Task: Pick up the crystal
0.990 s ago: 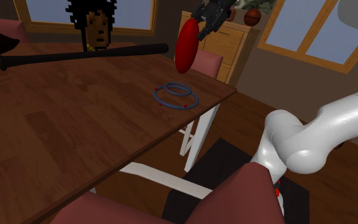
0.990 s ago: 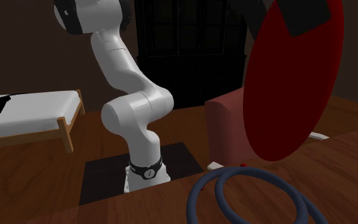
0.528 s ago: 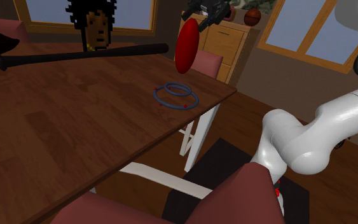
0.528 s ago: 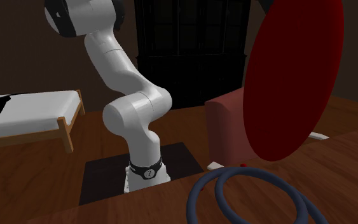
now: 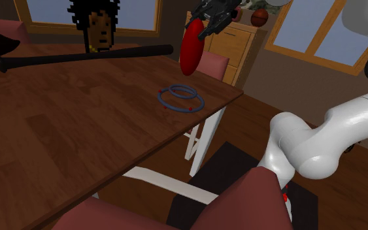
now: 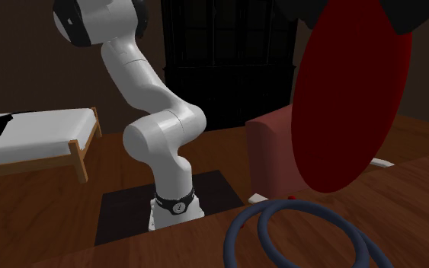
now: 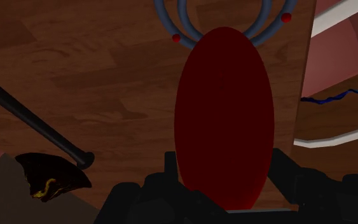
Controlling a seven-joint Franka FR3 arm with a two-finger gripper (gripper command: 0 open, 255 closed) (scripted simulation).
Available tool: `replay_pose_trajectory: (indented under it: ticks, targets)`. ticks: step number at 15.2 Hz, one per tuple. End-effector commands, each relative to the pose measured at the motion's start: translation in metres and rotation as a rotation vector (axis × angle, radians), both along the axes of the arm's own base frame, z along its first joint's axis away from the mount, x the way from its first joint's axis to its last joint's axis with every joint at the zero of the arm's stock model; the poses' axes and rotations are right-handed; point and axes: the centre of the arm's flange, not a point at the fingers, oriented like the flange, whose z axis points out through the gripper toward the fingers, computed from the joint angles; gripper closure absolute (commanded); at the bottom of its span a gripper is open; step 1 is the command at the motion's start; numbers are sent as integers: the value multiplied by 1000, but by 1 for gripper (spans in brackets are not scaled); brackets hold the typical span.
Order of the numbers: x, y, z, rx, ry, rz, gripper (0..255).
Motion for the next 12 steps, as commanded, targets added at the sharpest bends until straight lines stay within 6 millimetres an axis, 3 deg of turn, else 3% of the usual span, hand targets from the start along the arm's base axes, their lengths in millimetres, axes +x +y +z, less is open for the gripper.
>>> replay_pose_trajectory:
  ticks: [1,7,12]
  targets:
    - [0,0,-1,-1,1,1,255]
    - [0,0,-1,-1,1,1,255]
    - [0,0,25,-1,1,1,255]
